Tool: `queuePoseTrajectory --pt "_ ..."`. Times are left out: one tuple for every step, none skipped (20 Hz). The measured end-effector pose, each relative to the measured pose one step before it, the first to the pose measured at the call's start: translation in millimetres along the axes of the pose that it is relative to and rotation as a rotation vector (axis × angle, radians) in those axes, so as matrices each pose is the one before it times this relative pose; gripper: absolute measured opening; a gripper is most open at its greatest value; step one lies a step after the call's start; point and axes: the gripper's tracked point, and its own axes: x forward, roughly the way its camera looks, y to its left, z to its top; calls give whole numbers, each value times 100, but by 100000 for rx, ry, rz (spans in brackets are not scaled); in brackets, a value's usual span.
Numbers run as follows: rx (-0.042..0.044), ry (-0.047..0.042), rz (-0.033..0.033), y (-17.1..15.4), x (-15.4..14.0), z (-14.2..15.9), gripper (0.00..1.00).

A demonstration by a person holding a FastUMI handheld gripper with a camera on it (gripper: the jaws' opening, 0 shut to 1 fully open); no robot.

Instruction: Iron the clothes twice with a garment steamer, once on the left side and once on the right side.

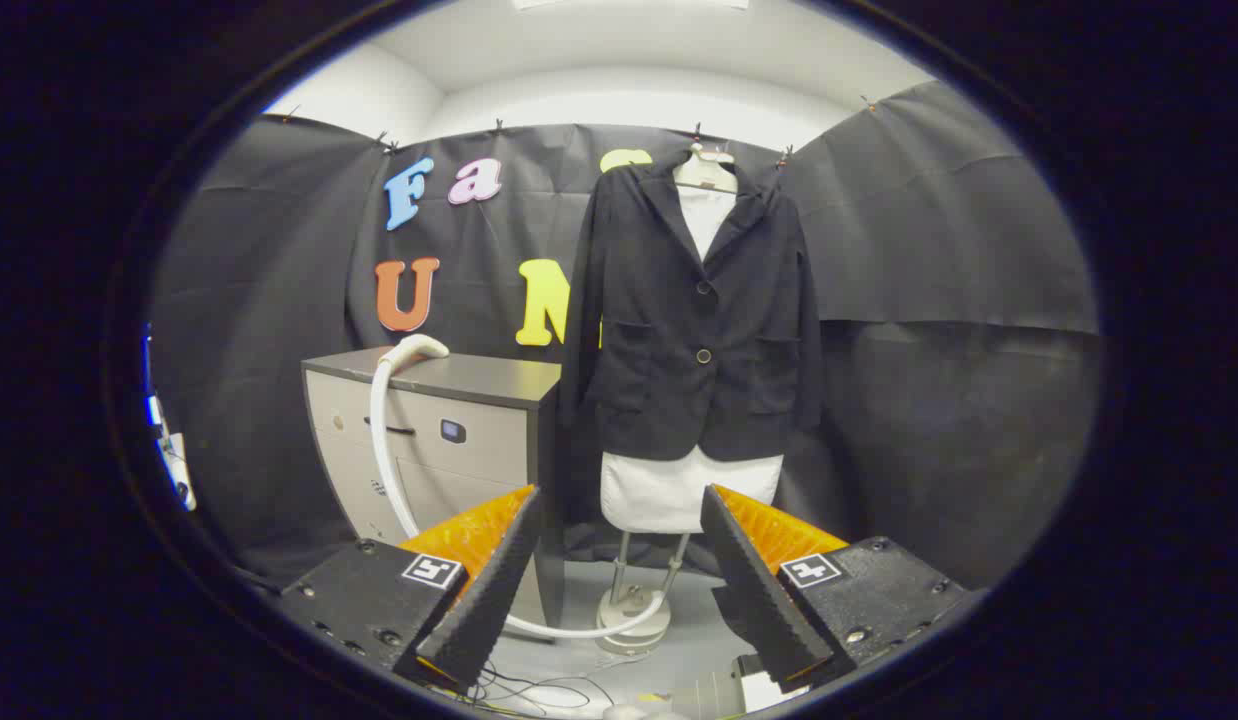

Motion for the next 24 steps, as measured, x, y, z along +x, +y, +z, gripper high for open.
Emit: queuePoseTrajectory --pt "1291 -103 792 341 86 144 100" --pt "182 715 638 228 46 -84 100" --pt "-365 79 319 87 157 -145 100" --pt "-513 -249 246 56 18 284 100" --pt "-357 -103 515 110 56 85 100" --pt "-93 -110 724 269 186 190 100" --pt "-102 199 807 299 143 138 100" --pt "-467 -142 886 279 134 123 100" --pt "-338 -23 282 39 76 110 100" --pt "-77 47 -55 74 150 226 100" --pt "306 -16 -1395 -132 137 118 100" --pt "1020 -285 -1510 -155 0 295 100" --pt "1381 -217 -1276 -99 59 93 100" --pt "941 223 -1405 -194 -115 126 100" --pt "591 56 -663 -182 -13 39 100" --pt "192 258 -787 -56 -89 174 100" --pt "192 -60 -727 -107 -68 69 100" --pt "341 125 -1275 -110 -30 118 100" --pt "323 -55 -322 176 -39 40 100" --pt "243 437 -62 341 18 49 100" --pt "112 1163 -192 401 93 -239 100" --pt "148 1632 -156 359 -21 -88 100" --pt "832 1140 1100 598 -86 21 100" --pt "1557 460 1096 802 -13 382 100"
